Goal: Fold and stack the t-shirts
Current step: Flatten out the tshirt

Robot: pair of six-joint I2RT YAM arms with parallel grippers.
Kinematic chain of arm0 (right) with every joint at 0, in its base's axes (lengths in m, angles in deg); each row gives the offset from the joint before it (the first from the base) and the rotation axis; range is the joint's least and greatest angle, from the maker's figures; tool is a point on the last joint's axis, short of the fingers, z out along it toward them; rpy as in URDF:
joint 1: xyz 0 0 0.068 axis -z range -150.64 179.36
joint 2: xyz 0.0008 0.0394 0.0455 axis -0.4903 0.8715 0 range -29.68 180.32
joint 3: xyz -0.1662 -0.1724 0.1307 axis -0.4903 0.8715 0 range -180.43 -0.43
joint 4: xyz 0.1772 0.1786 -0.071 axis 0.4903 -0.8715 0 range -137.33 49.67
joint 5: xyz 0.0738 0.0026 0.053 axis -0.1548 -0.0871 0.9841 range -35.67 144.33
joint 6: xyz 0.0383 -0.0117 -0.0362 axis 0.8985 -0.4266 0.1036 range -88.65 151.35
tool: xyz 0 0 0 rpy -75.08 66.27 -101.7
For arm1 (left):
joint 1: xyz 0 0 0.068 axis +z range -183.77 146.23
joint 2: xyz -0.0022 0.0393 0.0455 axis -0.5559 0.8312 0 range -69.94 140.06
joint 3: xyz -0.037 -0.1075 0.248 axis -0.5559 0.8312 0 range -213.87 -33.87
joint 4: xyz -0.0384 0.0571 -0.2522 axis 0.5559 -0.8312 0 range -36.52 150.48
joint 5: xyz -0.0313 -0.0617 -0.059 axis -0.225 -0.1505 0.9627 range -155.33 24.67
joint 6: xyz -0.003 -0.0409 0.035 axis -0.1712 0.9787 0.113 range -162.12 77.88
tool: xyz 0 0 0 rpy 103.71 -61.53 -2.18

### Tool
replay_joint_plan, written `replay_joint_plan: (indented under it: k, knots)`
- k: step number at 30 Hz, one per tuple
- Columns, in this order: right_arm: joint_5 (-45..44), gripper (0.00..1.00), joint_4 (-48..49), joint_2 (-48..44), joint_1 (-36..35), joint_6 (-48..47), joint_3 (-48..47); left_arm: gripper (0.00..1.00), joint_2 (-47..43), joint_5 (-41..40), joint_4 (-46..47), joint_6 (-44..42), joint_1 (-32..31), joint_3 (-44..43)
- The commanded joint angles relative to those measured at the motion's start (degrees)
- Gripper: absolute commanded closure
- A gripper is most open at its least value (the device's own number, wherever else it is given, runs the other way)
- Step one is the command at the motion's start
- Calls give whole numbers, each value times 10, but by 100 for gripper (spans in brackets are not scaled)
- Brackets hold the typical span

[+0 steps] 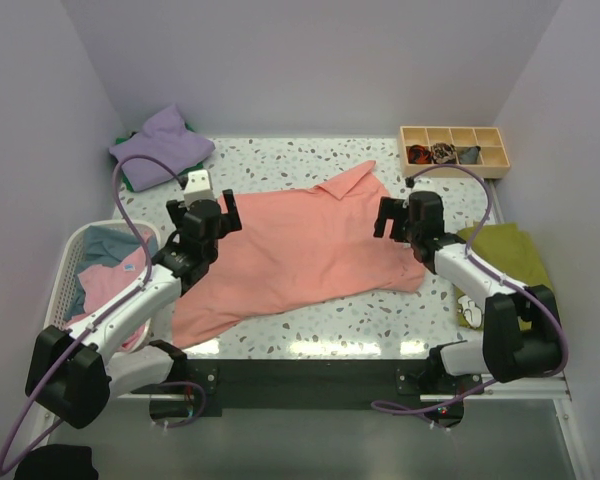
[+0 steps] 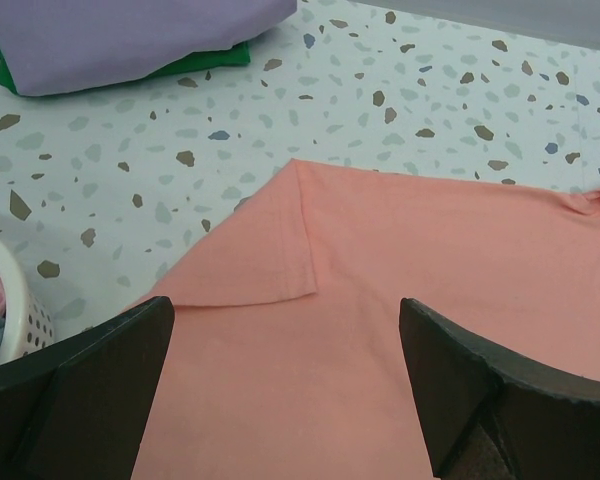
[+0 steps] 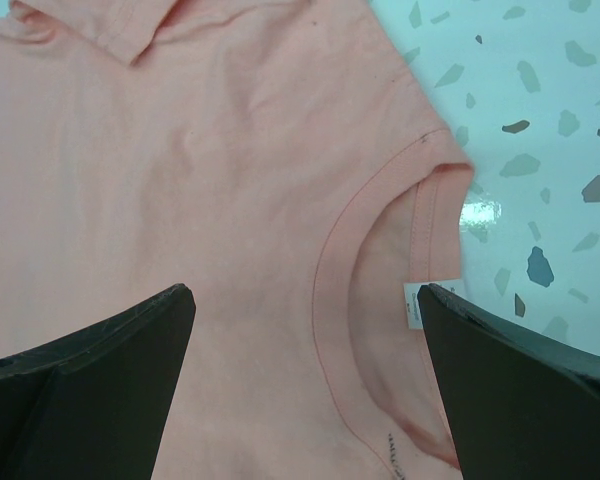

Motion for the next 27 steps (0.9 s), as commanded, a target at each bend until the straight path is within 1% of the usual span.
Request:
replay_joint_plan:
  k: [1, 6, 8, 12, 20, 27]
  knots:
    - [-17, 1, -2, -15, 0, -10, -22, 0, -20, 1, 20, -16, 4, -10]
    - [-32, 1, -11, -29, 0, -11, -26, 0, -31, 2, 14, -29, 5, -12]
    - [-39, 1, -29, -36, -1, -8, -26, 0, -34, 3, 14, -32, 5, -10]
    - [-67, 1, -42, -43, 0, 5, -31, 0, -40, 17, 14, -28, 6, -11]
    - [-60, 1, -48, -46, 0, -5, -41, 0, -45, 24, 14, -31, 6, -8]
    - [-64, 1, -54, -45, 0, -12, -45, 0, -30, 26, 20, -36, 6, -19]
